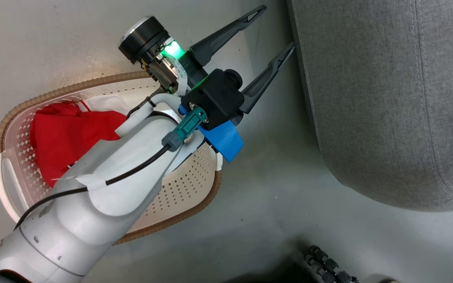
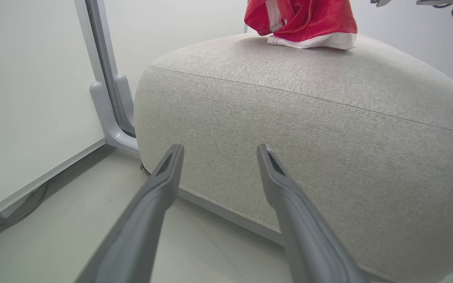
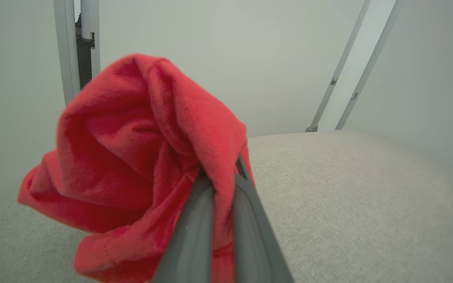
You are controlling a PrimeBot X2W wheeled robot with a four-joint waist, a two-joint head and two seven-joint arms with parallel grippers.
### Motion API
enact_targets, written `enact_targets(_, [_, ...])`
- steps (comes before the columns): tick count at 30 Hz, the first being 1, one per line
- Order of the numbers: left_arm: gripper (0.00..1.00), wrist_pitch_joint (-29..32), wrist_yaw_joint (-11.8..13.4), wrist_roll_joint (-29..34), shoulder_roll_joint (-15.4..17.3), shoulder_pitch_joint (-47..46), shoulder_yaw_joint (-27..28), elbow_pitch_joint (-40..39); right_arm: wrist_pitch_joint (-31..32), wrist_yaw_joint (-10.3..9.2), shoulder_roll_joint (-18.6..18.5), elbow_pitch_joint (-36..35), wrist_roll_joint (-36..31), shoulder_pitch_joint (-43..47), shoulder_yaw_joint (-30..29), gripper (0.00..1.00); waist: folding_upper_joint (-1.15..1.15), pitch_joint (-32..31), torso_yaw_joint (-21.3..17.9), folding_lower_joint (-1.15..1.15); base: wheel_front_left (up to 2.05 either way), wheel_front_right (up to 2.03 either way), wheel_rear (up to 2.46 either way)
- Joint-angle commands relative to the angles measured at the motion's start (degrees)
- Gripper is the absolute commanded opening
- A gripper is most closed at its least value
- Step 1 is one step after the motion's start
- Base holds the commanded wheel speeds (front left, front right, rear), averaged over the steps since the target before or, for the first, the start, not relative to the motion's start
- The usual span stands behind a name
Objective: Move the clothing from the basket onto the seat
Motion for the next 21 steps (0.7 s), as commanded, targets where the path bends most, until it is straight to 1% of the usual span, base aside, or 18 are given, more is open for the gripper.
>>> enact_targets(1, [1.0,0.1,0.3,0.1,0.4,-0.9,-0.1,-0.3,-0.2,0.03,0.0,1.0,-0.1,0.5,-0.4,0.0,0.0,0.1,0.0,-0.01,0.0,0.0,0.0])
enact_targets(4, [1.0,0.2,0.4,-0.1,0.4,-1.1,-0.2,-0.4,-0.2,0.03,0.1,4.8,0.1,1.3,-1.0,0.0,0.0,0.3,0.1,-0.01,0.0,0.0,0.0])
enact_targets(7, [1.0,-0.1,0.6,-0.3,0.4,-1.2,-0.3,-0.3,-0.2,0.03,0.2,6.9,0.9,1.7,-1.3,0.0,0.0,0.2,0.2,-0.01,0.0,0.0,0.0])
enact_targets(8, [1.0,-0.3,0.6,-0.4,0.5,-1.2,-0.3,-0.2,-0.2,0.03,0.3,7.1,1.2,1.9,-1.4,0.28,0.0,0.1,0.2,-0.01,0.0,0.0,0.0])
enact_targets(9, [1.0,-0.5,0.6,-0.5,0.5,-1.1,-0.3,0.0,-0.2,0.03,0.5,7.1,1.3,2.0,-1.4,0.94,0.0,-0.2,0.1,-0.01,0.0,0.0,0.0])
enact_targets(10, [1.0,-0.6,0.8,-0.6,0.6,-0.8,-0.3,0.1,-0.2,0.03,0.8,6.8,1.5,2.3,-1.6,1.0,0.0,-0.5,-0.1,-0.01,0.0,0.0,0.0])
enact_targets(15, [1.0,-1.8,1.1,-1.3,0.7,1.1,-0.4,1.2,-0.2,0.03,3.3,4.5,0.1,6.0,-1.0,1.0,0.0,-4.0,-0.7,-0.01,0.0,0.0,0.0])
enact_targets(21, [1.0,-3.6,2.1,-2.8,0.0,4.0,0.0,2.8,-0.2,0.03,5.7,0.5,-1.2,14.4,1.0,1.0,0.0,-10.4,-1.2,-0.01,0.0,0.0,0.0])
